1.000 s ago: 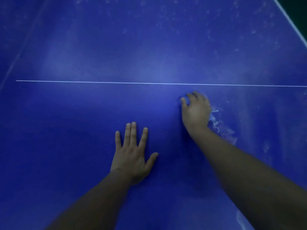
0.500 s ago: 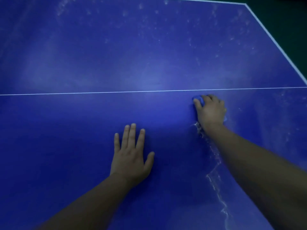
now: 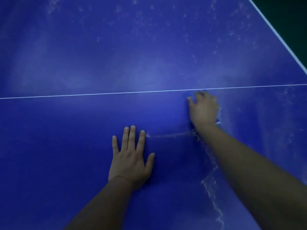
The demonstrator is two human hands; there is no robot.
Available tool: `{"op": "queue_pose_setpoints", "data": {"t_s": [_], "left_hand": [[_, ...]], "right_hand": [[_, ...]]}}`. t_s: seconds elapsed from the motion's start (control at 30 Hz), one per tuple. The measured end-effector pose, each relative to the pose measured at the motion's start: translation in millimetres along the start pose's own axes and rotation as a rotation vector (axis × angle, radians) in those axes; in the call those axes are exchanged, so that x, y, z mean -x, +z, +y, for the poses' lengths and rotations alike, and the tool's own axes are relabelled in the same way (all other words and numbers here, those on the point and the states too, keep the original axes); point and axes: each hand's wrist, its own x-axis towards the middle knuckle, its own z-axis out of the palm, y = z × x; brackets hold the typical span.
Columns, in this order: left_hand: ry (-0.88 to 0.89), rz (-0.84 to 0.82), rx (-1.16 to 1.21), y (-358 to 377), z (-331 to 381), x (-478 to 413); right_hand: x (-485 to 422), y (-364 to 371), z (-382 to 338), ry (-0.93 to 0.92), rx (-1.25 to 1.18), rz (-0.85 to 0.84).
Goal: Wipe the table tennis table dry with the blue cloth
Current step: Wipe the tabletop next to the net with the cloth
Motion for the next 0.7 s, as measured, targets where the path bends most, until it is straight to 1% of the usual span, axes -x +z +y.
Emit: {"op": "queue_pose_setpoints", "data": {"t_s": [0.07,0.1,0.17,0.27,0.33,0.4,0.47,0.5,0.57,0.6,0.63,0.67,0.7], "left_hand": [[0.004,-0.001,0.003,0,-2,-1],[0.004,-0.002,0.009,0,-2,-1],[0.003,-0.011,0.020,-1,0,0],[0.002,-0.004,0.042,-3,-2,0],[0.013,0.017,0.091,-5,-3,0],[0.016,0.079,0.225,-5,-6,3],[-0.046,0.142,0.356,-7,-13,11],[-0.079,0.172,0.359,-8,-18,20],[-0.075,0.189,0.264,-9,-28,49],[-0.048,0.180,0.212,-7,-30,66],[-0.027,0.163,0.174,-4,-31,84],[-0.019,0.139,0.146,0,-30,100],[-0.022,0.109,0.118,4,-27,112]], "right_hand": [[-9,-8,36,0.104,-0.025,-0.005],[-12,-10,43,0.113,-0.043,-0.033],[-17,-9,36,0.038,-0.084,-0.073],[-10,-4,-5,-0.219,-0.191,-0.137],[14,-3,-43,-0.461,-0.250,-0.209],[52,-11,-67,-0.725,-0.291,-0.291],[90,-26,-65,-1.002,-0.365,-0.408],[109,-36,-53,-1.126,-0.400,-0.476],[137,-52,-20,-1.348,-0.416,-0.584],[139,-55,-7,-1.418,-0.392,-0.602],[132,-51,2,-1.438,-0.348,-0.576],[119,-45,3,-1.395,-0.300,-0.531],[101,-36,-2,-1.299,-0.278,-0.455]]}}
